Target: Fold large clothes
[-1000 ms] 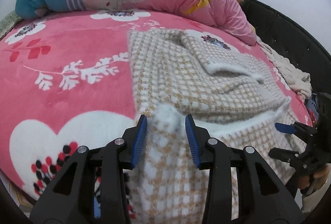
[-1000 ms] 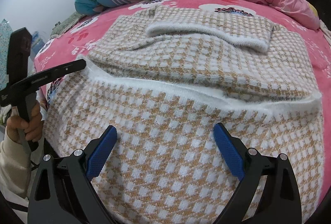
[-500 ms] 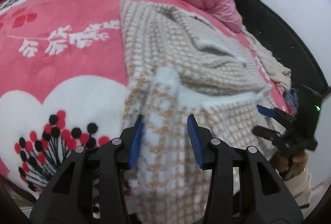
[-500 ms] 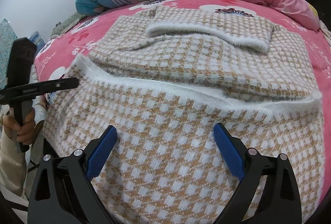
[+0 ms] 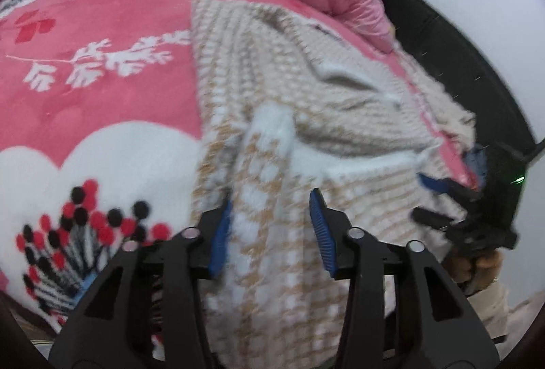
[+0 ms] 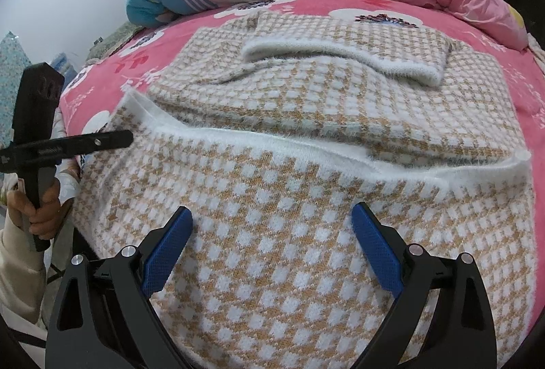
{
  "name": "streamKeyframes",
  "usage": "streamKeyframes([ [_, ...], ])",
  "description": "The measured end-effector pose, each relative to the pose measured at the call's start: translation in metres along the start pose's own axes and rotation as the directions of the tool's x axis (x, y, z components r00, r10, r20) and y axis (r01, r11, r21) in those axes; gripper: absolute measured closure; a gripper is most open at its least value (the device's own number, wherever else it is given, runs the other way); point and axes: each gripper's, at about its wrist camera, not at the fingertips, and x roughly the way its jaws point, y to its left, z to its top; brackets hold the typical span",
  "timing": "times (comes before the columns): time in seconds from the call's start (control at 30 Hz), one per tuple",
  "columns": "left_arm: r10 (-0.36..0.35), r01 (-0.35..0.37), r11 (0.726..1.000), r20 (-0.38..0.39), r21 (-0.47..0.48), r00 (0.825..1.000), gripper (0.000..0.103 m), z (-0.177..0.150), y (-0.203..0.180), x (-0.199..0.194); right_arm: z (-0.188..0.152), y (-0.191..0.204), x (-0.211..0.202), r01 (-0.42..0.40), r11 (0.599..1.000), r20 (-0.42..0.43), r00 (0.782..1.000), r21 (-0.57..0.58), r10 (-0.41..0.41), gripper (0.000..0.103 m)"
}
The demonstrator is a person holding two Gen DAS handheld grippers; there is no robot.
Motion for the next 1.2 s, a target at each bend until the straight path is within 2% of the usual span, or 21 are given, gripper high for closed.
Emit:
streamKeyframes([
  [0.1, 0.016, -0.018, 0.999, 0.029, 0.045, 0.999, 0.068, 0.000, -0.012, -0.006, 0.000, 0.000, 0.000, -0.001, 1.000, 0.000, 1.000, 0.000, 0.001, 0.011],
  [0.27, -0.044, 0.023, 0.980, 0.102, 0.197, 0.994, 0.068, -0.009, -0.049, -0.028, 0.000, 0.000, 0.000, 0.000, 1.000, 0.001, 1.000, 0.001, 0.000, 0.011],
  [0.3, -0.026, 0.002, 0.972, 0.099, 0.236, 0.995, 0.068, -0.011, -0.057, -0.027, 0.000, 0.000, 0.000, -0.001, 1.000, 0.002, 1.000, 0.001, 0.001, 0.011],
  [0.4, 0.115, -0.129, 0.948, 0.064, 0.292, 0.991, 0.068, -0.014, -0.066, -0.008, 0.000, 0.000, 0.000, 0.000, 1.000, 0.002, 1.000, 0.002, 0.000, 0.011],
  [0.5, 0.173, -0.177, 0.948, 0.039, 0.266, 0.984, 0.068, -0.010, -0.058, 0.004, 0.000, 0.000, 0.000, 0.000, 1.000, 0.001, 1.000, 0.003, 0.000, 0.011],
  [0.7, 0.154, -0.157, 0.969, 0.028, 0.190, 0.988, 0.068, 0.000, -0.039, 0.010, 0.000, 0.000, 0.000, 0.001, 1.000, 0.002, 1.000, 0.002, -0.001, 0.011],
  [0.83, 0.188, -0.191, 0.967, 0.033, 0.171, 0.982, 0.068, 0.008, -0.040, 0.021, 0.000, 0.000, -0.001, 0.000, 1.000, 0.003, 1.000, 0.003, 0.000, 0.011],
  [0.93, 0.244, -0.247, 0.955, 0.038, 0.165, 0.969, 0.068, 0.008, -0.047, 0.027, 0.000, -0.002, -0.003, -0.012, 1.000, 0.005, 1.000, 0.008, 0.012, 0.011],
  [1.07, 0.365, -0.372, 0.905, 0.071, 0.207, 0.928, 0.068, 0.001, -0.064, 0.032, -0.001, -0.018, -0.019, -0.069, 0.995, 0.022, 0.998, 0.075, 0.067, 0.011],
  [1.2, 0.424, -0.433, 0.880, 0.089, 0.196, 0.901, 0.068, -0.002, -0.072, 0.033, -0.009, -0.053, -0.054, -0.041, 0.987, 0.099, 0.995, 0.158, 0.025, 0.011],
])
